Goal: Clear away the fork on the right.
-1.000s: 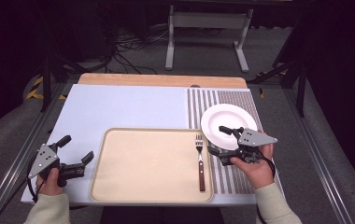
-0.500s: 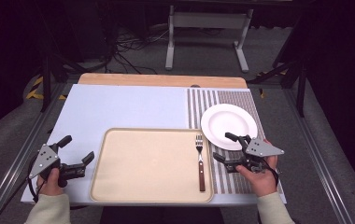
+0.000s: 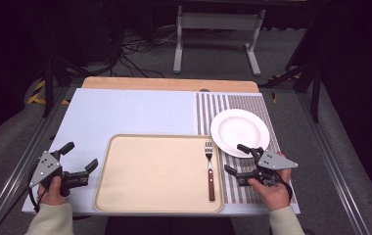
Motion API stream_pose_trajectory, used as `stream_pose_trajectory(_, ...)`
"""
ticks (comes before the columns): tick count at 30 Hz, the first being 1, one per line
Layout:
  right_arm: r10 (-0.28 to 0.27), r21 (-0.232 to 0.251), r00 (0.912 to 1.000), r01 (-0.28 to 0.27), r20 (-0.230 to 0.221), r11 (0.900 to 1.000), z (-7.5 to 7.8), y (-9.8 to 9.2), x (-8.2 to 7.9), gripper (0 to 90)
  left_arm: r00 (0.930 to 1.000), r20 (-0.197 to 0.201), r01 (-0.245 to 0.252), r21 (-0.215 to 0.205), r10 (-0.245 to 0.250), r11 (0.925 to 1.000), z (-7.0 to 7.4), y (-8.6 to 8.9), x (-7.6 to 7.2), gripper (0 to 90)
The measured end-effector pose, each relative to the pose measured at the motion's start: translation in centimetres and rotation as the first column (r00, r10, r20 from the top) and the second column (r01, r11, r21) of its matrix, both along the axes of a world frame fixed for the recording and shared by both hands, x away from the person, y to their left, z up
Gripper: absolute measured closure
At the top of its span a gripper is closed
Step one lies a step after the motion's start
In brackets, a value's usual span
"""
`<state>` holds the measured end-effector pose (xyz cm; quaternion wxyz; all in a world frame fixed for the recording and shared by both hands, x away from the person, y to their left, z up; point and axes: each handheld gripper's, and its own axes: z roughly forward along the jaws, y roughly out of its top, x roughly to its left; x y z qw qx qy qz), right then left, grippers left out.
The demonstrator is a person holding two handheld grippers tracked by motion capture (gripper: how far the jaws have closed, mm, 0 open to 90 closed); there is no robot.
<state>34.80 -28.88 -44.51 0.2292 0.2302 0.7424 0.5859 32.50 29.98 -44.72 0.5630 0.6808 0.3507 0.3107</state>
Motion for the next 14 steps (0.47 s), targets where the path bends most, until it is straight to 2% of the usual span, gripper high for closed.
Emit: stream_pose_trajectory(14,-0.012,0.016,0.9999,0.012,0.001,1.000,-0.07,-0.11,0.12,12.9,1.0000,-0.003,-0.002,-0.013,0.002,0.9999,-0.13,0.13,-0.02,0.6)
